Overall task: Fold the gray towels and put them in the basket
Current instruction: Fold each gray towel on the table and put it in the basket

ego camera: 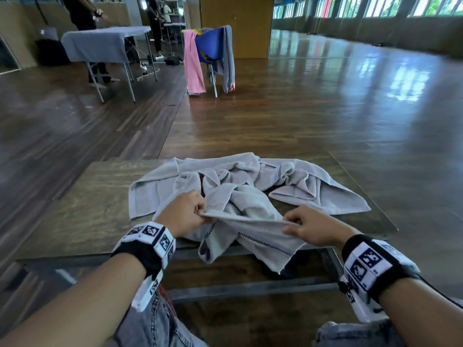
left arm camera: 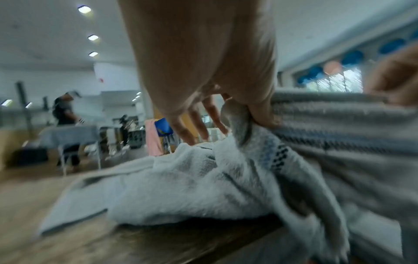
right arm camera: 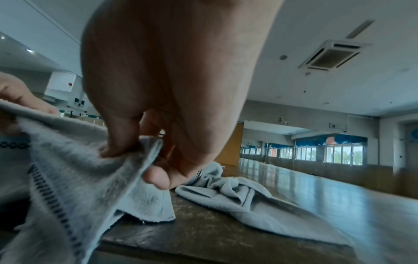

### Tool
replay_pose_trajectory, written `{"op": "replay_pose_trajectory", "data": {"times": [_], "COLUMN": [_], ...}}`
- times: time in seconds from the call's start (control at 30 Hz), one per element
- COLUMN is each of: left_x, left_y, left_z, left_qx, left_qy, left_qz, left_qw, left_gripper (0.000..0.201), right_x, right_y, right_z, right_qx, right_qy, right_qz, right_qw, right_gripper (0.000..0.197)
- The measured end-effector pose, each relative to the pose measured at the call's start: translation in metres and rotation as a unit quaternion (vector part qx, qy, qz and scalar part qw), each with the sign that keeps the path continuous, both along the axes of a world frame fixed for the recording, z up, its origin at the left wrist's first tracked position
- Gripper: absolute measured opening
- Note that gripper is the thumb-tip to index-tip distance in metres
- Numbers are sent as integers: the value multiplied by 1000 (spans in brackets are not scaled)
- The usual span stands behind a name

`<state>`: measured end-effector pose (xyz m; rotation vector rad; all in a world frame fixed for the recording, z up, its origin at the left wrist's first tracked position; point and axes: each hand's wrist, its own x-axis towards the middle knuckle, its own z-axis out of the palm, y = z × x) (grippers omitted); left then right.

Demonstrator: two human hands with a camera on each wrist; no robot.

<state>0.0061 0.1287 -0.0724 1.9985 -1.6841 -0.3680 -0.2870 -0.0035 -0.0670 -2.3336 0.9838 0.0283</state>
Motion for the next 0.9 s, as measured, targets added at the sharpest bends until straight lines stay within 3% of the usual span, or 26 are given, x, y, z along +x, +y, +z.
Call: {"op": "replay_pose_trajectory", "data": {"times": [0.07,0.13,0.3,0.4,0.53,0.67,0.73,0.83,0.9], "left_x": [2,4,-1,-6,-5,7,12,16,18], "left_y": [-10,-21,-53,-75,-103,-132,-148,-173,-193], "left_z": [0,-1,1,1,5,34,56,84,94], "left_qx": [10,9,15,93,149,104,58,65,42], "left_qy": [65,79,99,85,17,58,111,184,195], "left_qz": [20,45,13,-28,-32,0,-30,-95,-102], "left_qw": [998,996,995,992,988,993,992,976,975], "left_gripper": [39,42,43,41,52,54,46,41,30], "right_x": [9,20,51,64,68,74,85,112,131], "right_y": [-8,-16,-32,-40,-56,-83,-102,-136,-159], "right_z": [-10,-19,-36,-46,-47,-18,13,68,101], "right_qx": [-15,-41,-22,17,-49,-88,-129,-160,-191], "right_qy": [-43,-93,-147,-102,-119,-218,-295,-391,-432], "right_qz": [-56,-96,-85,-87,-105,-154,-158,-139,-117], "right_qw": [997,990,985,991,986,960,934,895,874], "right_gripper": [33,33,39,31,28,32,24,20,21]}}
